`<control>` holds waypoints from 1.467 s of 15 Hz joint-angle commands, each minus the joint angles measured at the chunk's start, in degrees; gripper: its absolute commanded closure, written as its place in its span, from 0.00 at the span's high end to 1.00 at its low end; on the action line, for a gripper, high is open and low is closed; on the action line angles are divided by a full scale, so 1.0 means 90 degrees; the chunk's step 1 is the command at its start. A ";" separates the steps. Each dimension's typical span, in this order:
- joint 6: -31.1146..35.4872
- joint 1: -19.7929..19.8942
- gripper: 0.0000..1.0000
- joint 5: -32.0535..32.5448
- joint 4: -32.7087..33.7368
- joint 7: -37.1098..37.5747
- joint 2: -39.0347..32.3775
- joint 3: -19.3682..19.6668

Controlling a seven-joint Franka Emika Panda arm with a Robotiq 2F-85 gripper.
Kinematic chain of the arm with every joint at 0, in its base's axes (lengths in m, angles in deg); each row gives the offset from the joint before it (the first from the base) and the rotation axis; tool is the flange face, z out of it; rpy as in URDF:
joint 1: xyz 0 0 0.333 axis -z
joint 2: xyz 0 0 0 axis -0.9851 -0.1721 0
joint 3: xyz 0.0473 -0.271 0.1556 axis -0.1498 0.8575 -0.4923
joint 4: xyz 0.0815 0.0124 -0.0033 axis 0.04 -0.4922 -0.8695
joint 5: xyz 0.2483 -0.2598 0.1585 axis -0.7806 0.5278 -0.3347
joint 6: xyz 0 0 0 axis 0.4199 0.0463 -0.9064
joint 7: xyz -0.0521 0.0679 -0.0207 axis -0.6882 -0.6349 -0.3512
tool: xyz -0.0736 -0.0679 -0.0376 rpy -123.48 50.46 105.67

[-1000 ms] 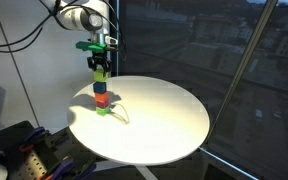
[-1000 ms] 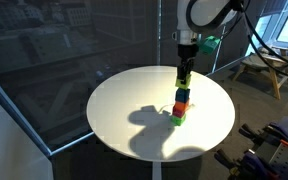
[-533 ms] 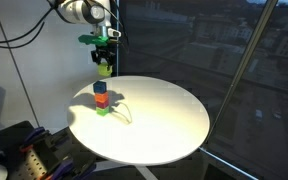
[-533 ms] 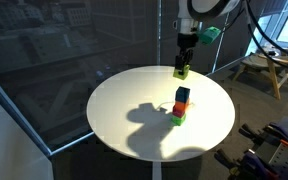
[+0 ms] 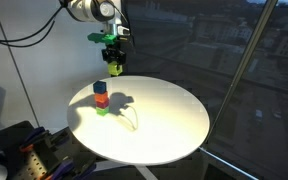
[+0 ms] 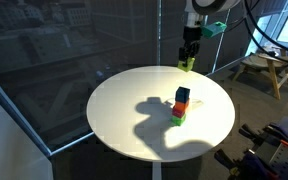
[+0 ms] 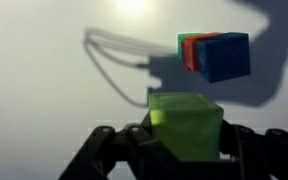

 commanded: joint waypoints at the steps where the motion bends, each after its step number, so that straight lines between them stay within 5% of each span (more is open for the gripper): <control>1: -0.0219 0.0098 0.24 0.0035 0.0285 0.0279 -0.0141 0.0090; 22: 0.0214 0.0423 0.24 -0.0108 0.0700 0.0540 -0.1311 0.0401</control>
